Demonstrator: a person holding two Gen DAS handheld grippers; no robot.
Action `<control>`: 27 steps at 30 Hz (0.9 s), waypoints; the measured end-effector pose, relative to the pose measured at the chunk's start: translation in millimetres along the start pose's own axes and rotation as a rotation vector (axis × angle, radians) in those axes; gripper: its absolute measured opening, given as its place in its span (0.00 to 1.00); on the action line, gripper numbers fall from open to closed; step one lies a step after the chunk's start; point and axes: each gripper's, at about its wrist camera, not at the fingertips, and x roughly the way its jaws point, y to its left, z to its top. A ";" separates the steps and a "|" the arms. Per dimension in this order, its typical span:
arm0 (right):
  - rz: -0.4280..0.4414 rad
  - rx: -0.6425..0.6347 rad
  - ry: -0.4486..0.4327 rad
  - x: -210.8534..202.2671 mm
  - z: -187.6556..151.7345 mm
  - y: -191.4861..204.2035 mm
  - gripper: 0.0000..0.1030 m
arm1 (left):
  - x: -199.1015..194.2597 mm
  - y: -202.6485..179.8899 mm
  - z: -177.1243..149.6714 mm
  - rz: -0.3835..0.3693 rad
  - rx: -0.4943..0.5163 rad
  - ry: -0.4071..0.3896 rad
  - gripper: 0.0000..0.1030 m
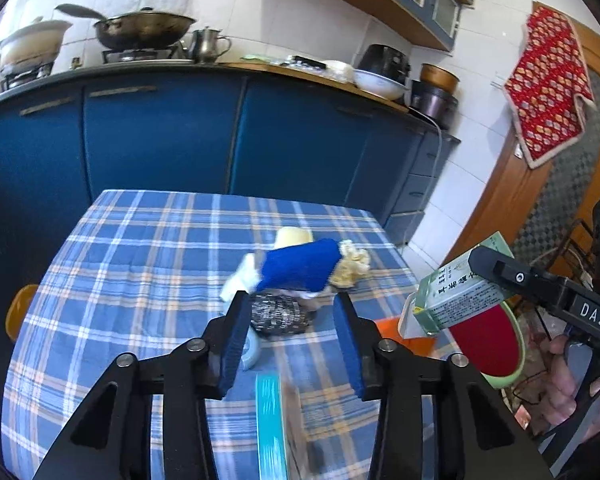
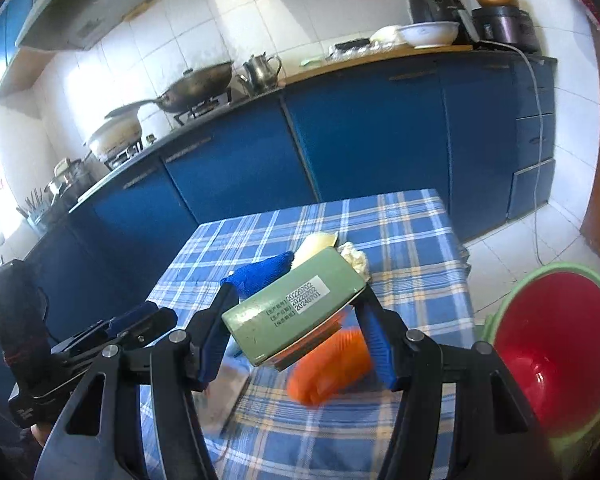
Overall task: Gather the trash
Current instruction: 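Grasp the green box with the right gripper while the left gripper holds the medicine box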
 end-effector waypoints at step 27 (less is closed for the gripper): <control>-0.022 0.145 -0.016 -66.6 -50.5 -40.4 0.61 | 10.4 13.6 -69.7 0.114 -0.055 0.343 0.65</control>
